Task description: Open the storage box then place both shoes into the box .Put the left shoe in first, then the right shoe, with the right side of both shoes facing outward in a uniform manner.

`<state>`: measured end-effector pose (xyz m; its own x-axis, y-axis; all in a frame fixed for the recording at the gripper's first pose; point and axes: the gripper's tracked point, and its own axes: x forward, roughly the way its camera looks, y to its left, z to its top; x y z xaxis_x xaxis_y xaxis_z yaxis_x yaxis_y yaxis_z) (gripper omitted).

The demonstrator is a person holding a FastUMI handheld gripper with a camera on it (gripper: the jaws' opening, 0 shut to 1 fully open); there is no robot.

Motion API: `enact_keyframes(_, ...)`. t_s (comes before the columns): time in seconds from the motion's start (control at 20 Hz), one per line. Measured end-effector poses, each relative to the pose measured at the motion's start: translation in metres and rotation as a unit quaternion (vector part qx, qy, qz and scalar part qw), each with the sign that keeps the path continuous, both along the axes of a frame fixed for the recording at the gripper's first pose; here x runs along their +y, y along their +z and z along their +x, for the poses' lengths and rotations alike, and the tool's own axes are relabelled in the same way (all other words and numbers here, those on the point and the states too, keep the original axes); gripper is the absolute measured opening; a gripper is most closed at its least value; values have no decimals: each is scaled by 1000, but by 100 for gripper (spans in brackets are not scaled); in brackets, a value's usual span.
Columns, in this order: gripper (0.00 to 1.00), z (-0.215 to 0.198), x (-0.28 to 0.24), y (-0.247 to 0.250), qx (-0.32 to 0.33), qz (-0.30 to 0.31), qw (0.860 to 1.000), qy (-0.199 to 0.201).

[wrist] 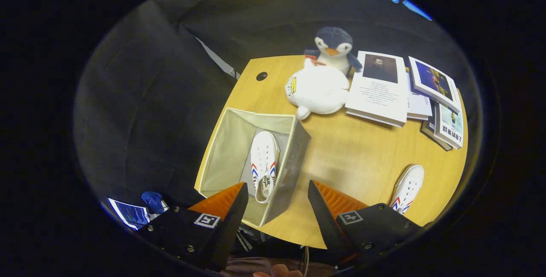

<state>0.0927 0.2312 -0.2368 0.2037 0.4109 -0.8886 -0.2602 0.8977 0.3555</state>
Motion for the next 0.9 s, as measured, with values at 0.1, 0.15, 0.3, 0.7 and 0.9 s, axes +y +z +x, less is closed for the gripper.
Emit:
enact_keyframes(0.1, 86, -1, -26, -4, -1, -5, 1000, -17)
enact_keyframes(0.15, 86, -3, -37, -6, 2, -4, 1000, -30)
enact_keyframes(0.3, 85, 1, -73, -12, 11, 1, 998, -65)
enact_keyframes(0.7, 85, -22, -165, -31, 30, -20, 991, -129)
enact_keyframes(0.9, 85, -29, -212, -48, 34, -36, 985, -165)
